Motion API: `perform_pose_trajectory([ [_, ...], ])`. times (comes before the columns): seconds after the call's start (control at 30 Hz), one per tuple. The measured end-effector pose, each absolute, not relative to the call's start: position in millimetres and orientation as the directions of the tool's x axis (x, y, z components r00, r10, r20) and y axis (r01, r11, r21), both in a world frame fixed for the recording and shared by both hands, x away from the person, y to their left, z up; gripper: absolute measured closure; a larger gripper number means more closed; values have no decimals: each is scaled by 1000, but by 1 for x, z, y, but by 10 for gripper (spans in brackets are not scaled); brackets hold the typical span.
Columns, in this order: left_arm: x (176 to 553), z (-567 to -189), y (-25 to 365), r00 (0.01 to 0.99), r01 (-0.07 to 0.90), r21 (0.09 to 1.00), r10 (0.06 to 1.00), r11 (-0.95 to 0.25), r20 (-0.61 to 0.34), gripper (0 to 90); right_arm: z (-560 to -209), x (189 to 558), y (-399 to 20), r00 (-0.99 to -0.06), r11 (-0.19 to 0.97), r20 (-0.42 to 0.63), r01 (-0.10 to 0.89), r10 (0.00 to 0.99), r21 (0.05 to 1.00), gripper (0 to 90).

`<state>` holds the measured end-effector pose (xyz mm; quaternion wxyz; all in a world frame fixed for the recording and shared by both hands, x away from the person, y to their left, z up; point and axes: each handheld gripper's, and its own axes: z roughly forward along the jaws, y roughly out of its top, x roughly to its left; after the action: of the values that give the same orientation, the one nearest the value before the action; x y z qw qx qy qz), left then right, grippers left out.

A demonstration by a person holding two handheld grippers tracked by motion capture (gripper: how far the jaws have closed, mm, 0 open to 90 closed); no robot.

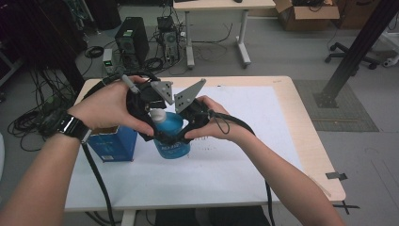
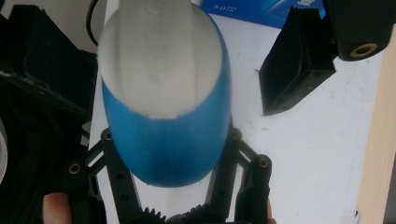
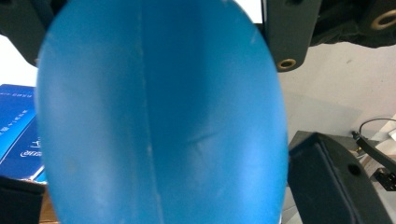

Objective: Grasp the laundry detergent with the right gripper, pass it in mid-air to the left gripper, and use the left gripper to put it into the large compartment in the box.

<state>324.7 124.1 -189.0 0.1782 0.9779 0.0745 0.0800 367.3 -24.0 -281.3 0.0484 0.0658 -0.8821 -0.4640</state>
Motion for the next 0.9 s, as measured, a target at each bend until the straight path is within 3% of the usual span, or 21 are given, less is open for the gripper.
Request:
perform_pose_trajectory([
  [0.27, 326, -192, 117, 978, 110, 335, 162, -936, 133, 195, -282, 367, -25, -987, 568, 21, -73, -157, 820, 425],
  [0.9, 326, -193, 115, 978, 113, 321, 162, -940, 132, 267, -285, 367, -25, -987, 569, 28, -67, -155, 820, 426],
])
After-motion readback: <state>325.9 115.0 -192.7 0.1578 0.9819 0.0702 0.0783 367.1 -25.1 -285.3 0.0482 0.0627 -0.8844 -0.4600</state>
